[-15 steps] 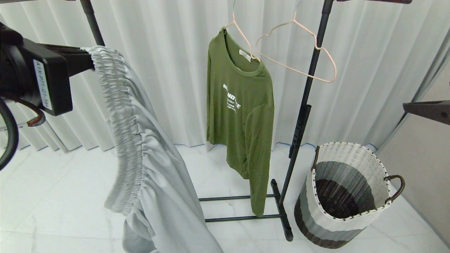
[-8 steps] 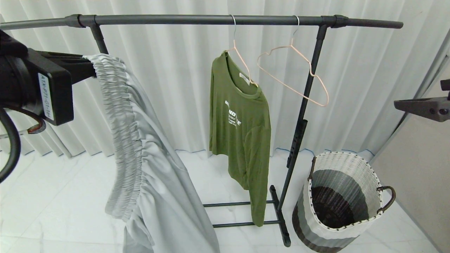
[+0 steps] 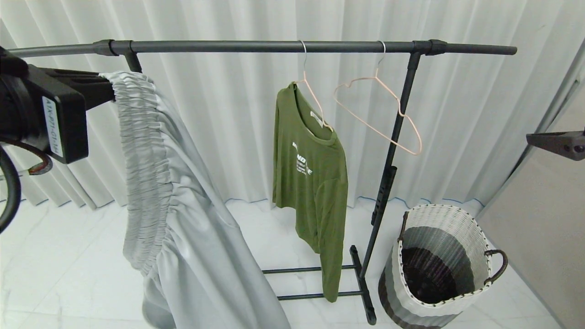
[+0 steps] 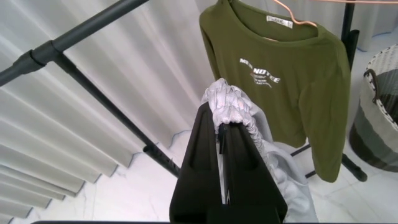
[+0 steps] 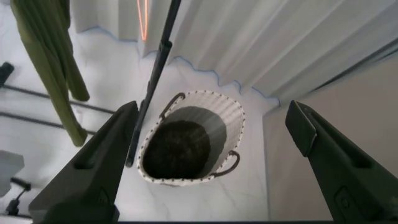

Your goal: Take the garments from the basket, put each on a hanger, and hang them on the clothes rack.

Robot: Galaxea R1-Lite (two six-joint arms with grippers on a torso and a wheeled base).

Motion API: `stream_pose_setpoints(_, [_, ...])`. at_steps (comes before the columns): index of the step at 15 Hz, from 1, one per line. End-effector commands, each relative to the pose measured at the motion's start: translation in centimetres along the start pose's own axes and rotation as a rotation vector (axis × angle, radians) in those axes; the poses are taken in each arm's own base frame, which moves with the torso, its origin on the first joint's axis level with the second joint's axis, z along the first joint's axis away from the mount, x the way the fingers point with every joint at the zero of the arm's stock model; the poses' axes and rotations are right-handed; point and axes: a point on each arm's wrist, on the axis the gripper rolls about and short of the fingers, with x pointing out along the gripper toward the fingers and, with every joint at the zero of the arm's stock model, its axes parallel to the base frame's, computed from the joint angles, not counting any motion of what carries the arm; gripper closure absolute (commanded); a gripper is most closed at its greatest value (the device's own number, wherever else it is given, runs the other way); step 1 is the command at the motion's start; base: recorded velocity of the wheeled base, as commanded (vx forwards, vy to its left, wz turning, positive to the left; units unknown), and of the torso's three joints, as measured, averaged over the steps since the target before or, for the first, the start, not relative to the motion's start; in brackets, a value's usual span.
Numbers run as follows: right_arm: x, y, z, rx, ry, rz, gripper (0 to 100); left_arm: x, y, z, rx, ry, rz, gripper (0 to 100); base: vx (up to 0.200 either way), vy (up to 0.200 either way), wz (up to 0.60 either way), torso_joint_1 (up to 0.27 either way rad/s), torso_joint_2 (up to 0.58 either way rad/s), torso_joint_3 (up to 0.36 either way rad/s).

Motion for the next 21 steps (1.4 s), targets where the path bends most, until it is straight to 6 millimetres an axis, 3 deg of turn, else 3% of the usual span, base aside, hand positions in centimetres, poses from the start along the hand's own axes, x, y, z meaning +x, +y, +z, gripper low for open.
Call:
stream_pose_setpoints(1, [0.0, -0.1, -0.2, 0.003, -0.002, -0.01, 0, -0.1, 0.0, 0.0, 0.0, 0.0, 0.001, 100, 0.0, 0.0, 0.0, 0.0, 0.0, 0.0])
stream_pose_setpoints(5, [0.2, 0.0, -0.5, 0.003, 0.006, -0.002, 0, -0.2, 0.0, -0.1, 0.002, -0.001, 0.0, 100, 0.0, 0.0, 0.0, 0.0, 0.0, 0.0])
stream_pose_setpoints(8, [0.6, -0.1, -1.0, 0.003, 0.032, -0.02, 0, -0.2, -0.1, -0.4, 0.005, 0.007, -0.004, 100, 0.0, 0.0, 0.6, 0.004, 0.0, 0.002])
stream_pose_setpoints(16, [0.8, -0.3, -1.3, 0.008, 0.047, -0.036, 0, 0.0, -0.3, -0.7, 0.006, 0.02, -0.01, 100, 0.0, 0.0, 0.0, 0.0, 0.0, 0.0])
stream_pose_setpoints(21, [1.3, -0.9, -2.0, 0.018, 0.083, -0.073, 0, 0.1, -0.4, -0.8, 0.004, 0.024, -0.011, 100, 0.2, 0.0, 0.0, -0.003, 0.0, 0.003])
